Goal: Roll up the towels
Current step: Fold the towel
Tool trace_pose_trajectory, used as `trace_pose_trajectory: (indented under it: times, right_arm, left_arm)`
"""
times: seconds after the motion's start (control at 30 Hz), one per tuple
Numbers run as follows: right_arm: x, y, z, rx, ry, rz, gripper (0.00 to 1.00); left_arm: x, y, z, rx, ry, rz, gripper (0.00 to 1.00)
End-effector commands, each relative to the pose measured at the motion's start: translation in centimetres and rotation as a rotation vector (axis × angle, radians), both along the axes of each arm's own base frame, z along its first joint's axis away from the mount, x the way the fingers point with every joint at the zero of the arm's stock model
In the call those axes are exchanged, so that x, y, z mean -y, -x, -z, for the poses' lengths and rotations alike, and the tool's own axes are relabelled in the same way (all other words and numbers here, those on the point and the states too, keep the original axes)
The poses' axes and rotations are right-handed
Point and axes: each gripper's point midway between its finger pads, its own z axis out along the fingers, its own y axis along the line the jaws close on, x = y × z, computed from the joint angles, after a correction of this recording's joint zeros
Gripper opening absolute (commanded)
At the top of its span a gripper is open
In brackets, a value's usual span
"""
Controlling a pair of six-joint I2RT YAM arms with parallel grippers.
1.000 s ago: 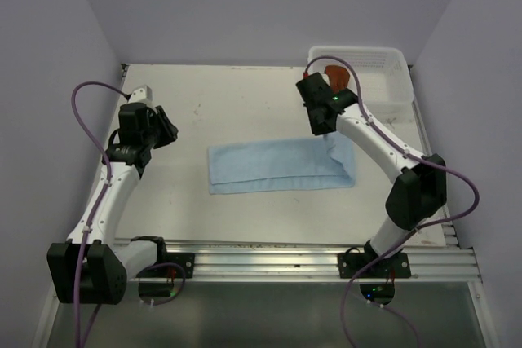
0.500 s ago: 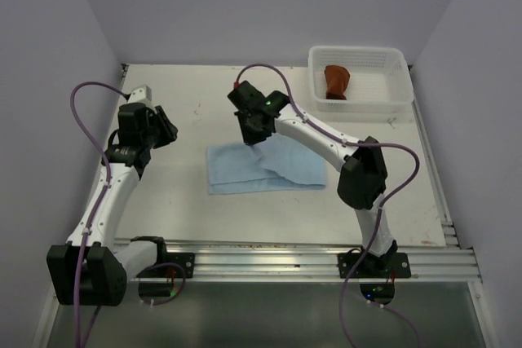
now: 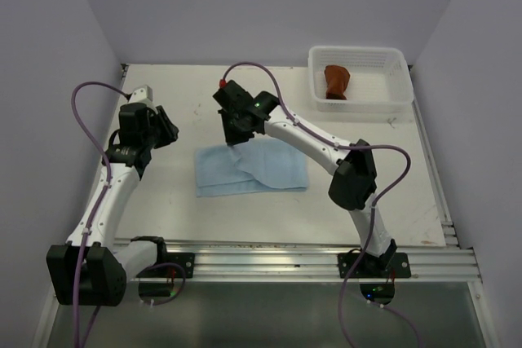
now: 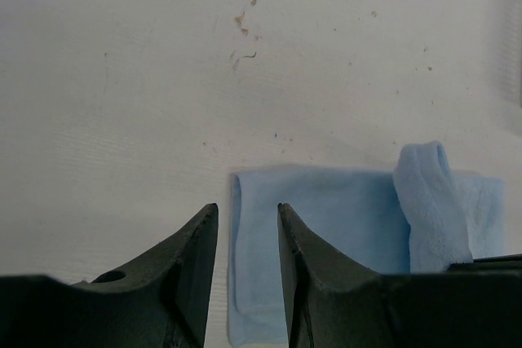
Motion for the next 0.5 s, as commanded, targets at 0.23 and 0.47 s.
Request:
trace_pose_trajectory:
  times: [0.23,0.47]
  right_arm:
    - [-2.0,-0.2,-3.5,0.055,-0.105,0.028,0.0]
    - [-2.1,-0.2,-6.4,0.102,-0.125,0.029,0.0]
  left_arm:
    - [0.2,-0.2,-1.0,0.053,-0.024,0.02,0.4]
    - [0.2,-0.2,-1.1,0.055,-0.025,0.019,0.4]
